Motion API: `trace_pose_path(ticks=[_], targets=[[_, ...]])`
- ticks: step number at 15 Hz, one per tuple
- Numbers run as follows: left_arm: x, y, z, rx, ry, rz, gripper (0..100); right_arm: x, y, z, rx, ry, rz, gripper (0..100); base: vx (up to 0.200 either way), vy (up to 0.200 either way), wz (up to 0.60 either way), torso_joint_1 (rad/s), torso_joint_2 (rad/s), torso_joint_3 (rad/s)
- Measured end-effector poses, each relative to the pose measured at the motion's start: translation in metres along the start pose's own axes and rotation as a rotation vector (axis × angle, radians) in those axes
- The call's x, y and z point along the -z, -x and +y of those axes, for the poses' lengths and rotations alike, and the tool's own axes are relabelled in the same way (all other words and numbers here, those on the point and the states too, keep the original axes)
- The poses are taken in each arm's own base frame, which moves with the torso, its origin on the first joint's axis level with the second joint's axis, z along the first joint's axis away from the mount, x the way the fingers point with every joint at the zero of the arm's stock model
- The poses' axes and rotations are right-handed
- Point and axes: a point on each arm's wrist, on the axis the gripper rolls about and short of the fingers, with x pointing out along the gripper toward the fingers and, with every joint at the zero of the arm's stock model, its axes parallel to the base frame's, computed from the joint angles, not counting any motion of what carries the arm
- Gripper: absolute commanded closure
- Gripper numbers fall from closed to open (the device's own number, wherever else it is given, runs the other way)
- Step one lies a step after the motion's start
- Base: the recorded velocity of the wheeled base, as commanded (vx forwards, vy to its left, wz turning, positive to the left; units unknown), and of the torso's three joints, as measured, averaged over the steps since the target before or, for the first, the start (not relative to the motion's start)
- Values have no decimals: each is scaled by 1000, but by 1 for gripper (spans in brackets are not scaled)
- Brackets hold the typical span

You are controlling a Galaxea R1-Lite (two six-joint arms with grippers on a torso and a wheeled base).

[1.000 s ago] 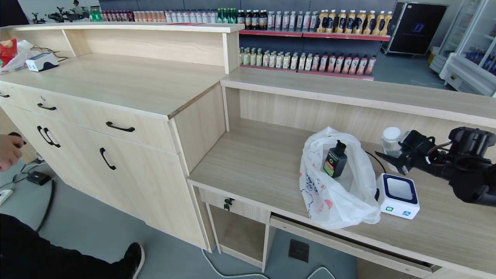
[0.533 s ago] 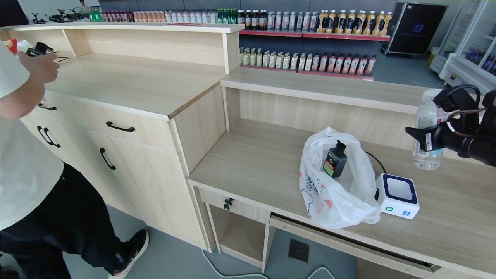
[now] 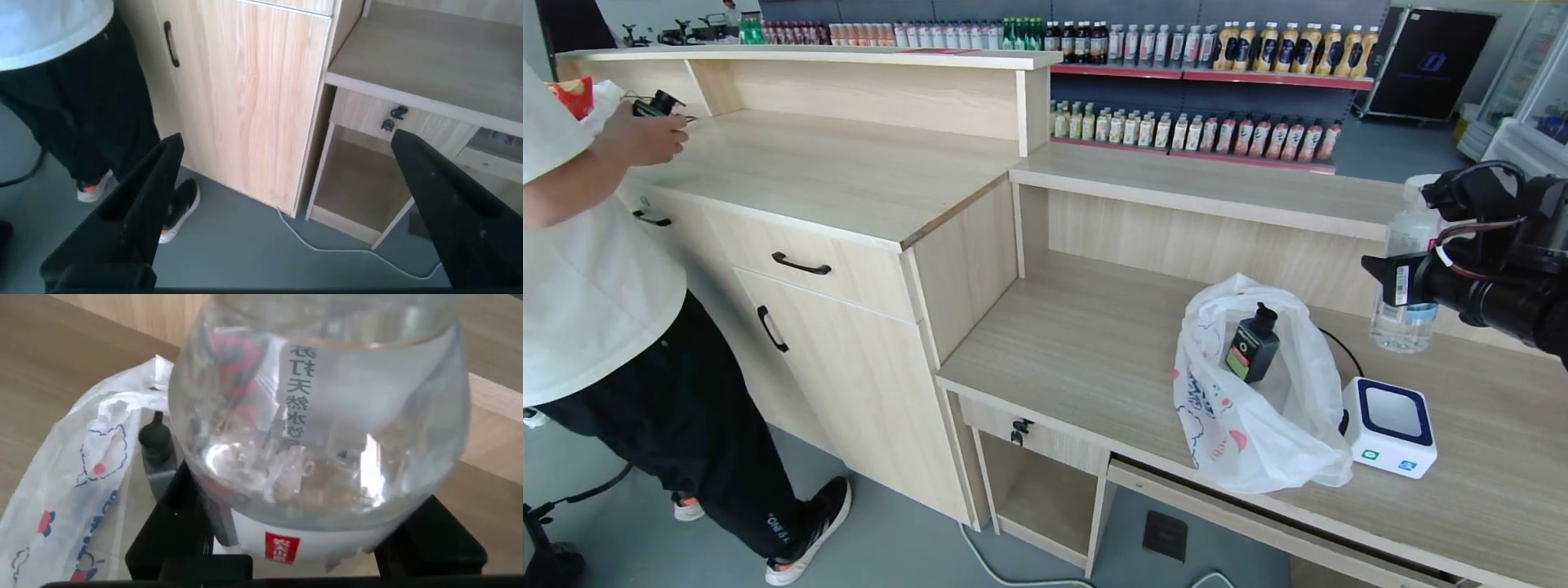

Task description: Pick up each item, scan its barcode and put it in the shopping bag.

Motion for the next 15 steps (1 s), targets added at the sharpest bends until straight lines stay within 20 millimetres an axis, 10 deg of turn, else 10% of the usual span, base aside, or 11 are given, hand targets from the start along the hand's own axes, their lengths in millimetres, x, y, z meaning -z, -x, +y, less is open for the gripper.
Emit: trace_pose_path(ticks=[8, 15], targets=[[0, 0, 0, 0, 0, 0, 0, 16, -31, 13, -39, -57, -84, 100, 0, 0, 0, 0, 0, 0], [0, 0, 0, 0, 0, 0, 0, 88, -67, 46, -278, -62, -125, 100, 0, 0, 0, 0, 0, 0]])
